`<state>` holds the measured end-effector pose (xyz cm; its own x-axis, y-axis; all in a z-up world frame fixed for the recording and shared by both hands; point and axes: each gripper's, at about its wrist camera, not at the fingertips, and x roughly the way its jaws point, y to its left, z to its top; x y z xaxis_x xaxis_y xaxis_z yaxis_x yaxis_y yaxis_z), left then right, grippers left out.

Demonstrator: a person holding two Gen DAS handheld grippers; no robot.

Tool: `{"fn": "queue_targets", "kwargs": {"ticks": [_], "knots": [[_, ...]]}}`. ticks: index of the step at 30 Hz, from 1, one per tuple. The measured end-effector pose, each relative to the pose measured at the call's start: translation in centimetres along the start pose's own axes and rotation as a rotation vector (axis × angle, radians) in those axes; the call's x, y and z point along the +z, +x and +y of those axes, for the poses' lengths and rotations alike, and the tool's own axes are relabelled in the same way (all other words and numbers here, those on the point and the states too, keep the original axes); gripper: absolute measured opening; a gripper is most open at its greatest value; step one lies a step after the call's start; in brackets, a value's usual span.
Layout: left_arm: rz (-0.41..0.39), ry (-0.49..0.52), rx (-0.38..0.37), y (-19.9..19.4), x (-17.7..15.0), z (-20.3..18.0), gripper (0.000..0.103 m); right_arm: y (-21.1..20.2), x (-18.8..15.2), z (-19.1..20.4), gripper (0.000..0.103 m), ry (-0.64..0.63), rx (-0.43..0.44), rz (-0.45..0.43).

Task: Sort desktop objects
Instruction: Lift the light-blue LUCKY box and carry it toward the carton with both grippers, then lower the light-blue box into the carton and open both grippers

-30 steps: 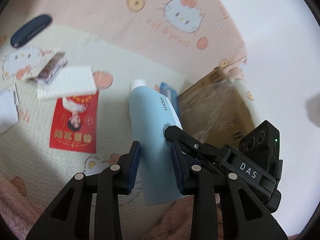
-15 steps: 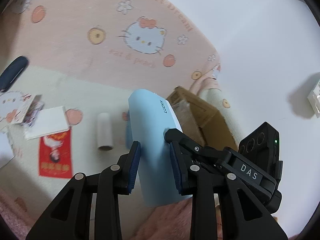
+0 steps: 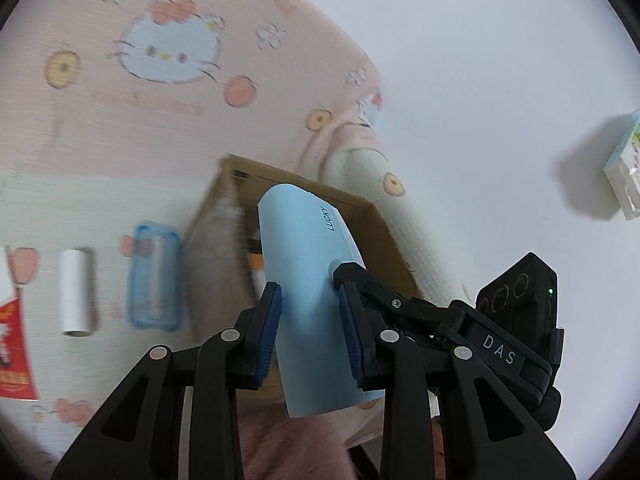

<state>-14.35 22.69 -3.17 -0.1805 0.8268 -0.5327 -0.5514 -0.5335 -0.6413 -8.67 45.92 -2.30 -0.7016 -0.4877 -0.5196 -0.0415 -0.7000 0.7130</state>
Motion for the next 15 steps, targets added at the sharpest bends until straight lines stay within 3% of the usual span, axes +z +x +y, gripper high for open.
{"fn": "queue_targets", "kwargs": {"ticks": [7, 15], "knots": [[0.070, -0.021, 0.015, 5.5, -0.4, -1.7, 0.032, -0.3, 3.7, -5.1, 0.039, 0.029, -0.049, 0.050], [0.131, 0.002, 0.120, 8.8, 0.1, -1.5, 0.031, 3.4, 6.0, -7.6, 0.039, -0.006, -0.072, 0.189]]}}
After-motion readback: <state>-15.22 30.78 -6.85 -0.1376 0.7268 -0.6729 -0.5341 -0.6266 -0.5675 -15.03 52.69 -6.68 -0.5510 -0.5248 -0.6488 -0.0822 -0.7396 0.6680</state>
